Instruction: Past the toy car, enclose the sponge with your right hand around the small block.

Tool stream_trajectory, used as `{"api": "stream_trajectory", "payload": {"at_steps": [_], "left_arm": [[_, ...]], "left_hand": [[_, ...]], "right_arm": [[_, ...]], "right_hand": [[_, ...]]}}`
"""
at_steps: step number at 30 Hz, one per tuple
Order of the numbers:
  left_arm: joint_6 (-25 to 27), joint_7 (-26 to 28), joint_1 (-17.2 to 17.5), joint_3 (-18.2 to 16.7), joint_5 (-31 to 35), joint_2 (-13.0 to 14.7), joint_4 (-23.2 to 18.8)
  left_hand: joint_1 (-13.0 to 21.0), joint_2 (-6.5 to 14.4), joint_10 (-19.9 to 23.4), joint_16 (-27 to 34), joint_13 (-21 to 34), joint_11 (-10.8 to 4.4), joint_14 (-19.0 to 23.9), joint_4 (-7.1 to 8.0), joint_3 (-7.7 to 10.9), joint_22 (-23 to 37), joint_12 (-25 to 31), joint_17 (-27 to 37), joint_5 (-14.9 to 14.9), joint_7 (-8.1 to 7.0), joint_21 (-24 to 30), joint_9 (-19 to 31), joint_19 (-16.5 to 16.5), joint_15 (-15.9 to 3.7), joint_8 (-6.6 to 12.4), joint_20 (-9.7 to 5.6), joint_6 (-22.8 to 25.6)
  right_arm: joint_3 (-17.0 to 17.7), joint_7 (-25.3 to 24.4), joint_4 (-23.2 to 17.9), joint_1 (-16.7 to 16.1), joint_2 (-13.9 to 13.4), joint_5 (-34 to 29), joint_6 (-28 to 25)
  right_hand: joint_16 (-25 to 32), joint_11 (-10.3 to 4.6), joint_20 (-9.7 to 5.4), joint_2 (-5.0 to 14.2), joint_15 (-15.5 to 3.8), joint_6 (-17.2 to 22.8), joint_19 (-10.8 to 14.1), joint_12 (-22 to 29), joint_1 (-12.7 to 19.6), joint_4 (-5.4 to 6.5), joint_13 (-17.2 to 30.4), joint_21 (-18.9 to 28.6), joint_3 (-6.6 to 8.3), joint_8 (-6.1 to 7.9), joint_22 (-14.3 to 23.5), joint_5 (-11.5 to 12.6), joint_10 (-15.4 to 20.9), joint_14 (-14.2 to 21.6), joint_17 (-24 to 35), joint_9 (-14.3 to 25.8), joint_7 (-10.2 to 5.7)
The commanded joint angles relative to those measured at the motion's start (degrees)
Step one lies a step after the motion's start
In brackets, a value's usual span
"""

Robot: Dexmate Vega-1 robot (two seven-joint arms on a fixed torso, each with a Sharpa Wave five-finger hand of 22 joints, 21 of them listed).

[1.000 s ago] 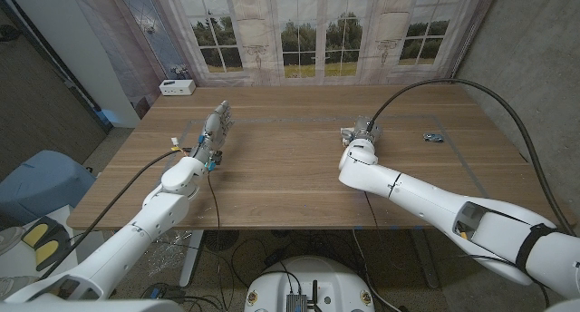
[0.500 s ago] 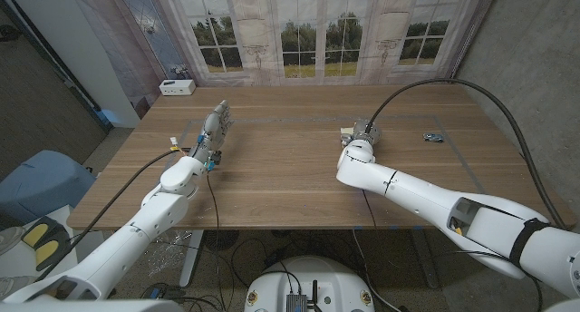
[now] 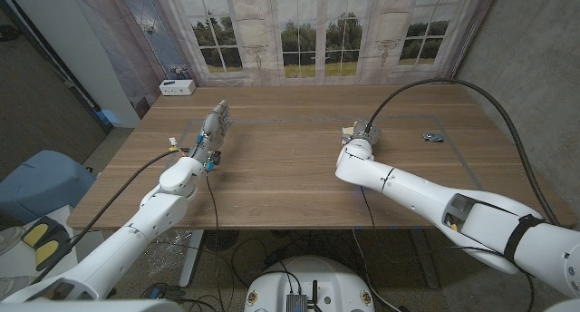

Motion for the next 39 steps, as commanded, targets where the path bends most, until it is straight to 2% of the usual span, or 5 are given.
{"api": "stream_trajectory", "payload": {"at_steps": [1,6,17,27,39], "left_arm": [[0.2,0.5,0.8,-0.3,0.2,0.5,-1.1],[0.1,0.4,1.0,-0.4,0.1,0.6,-1.3],[-0.2,0.4,1.2,-0.6,0.2,0.7,-1.5],[0.1,0.0,0.6,-0.4,0.2,0.7,-1.3],[0.1,0.0,0.4,-0.4,0.2,0.5,-1.0]], "left_hand": [[0.1,0.5,-3.9,0.3,0.2,0.15,-4.9,-0.15,-0.14,0.1,0.2,0.2,0.4,-0.57,0.1,0.1,-0.3,-0.85,-0.03,0.33,-2.1],[0.1,0.5,-3.9,0.3,0.2,0.24,-4.9,-0.16,-0.17,0.1,0.2,0.2,0.4,-0.74,0.1,0.1,-0.3,-0.87,-0.06,0.36,-2.2],[0.1,0.5,-3.9,0.3,0.2,0.24,-4.9,-0.21,-0.26,0.1,0.2,0.2,0.4,-1.18,0.1,0.1,-0.3,-0.81,-0.04,0.48,-2.3],[0.2,0.5,-3.9,0.3,0.2,0.14,-4.8,-0.25,-0.34,0.1,0.2,0.2,0.4,-1.38,0.1,0.1,-0.2,-0.77,-0.02,0.54,-2.4],[0.2,0.5,-4.0,0.3,0.2,0.2,-4.9,-0.31,-0.42,0.1,0.1,0.2,0.4,-1.4,0.1,0.1,-0.2,-0.74,-0.01,0.58,-2.4]], "right_arm": [[1.0,-2.4,1.0,-1.1,0.3,0.1,1.7],[0.4,-2.9,0.6,-1.2,0.2,-0.6,0.9],[2.6,-5.8,-0.7,-3.2,0.1,-1.1,1.1],[6.4,-10.4,-2.8,-6.0,0.3,-1.5,2.8],[9.5,-14.7,-3.9,-7.5,0.8,-2.5,8.1]], "right_hand": [[1.0,-0.46,-1.35,1.22,-1.96,2.5,2.7,0.7,2.6,0.64,0.3,0.9,-0.01,0.72,0.3,0.3,2.2,3.3,0.3,0.3,-0.24],[2.0,-0.92,-2.57,2.59,-3.43,3.5,5.0,0.8,5.1,0.57,0.3,1.3,0.12,0.71,0.4,0.3,3.7,6.9,0.5,0.2,-0.87],[2.5,-0.91,-2.63,5.14,-3.58,3.1,8.6,0.4,12.2,-0.43,0.3,1.9,1.6,0.09,0.4,-0.5,4.3,10.4,0.6,0.2,-1.1],[2.3,-0.64,-2.84,5.66,-3.79,4.4,9.1,0.7,13.5,0.22,0.3,1.8,1.19,0.47,0.4,-1.6,5.8,10.3,0.8,0.2,-1.93],[2.2,-0.22,-2.98,6.11,-3.88,5.3,9.9,0.9,12.4,1.45,0.3,1.8,0.04,0.59,0.4,-2.7,7.1,9.9,1.1,0.3,-0.86]]}}
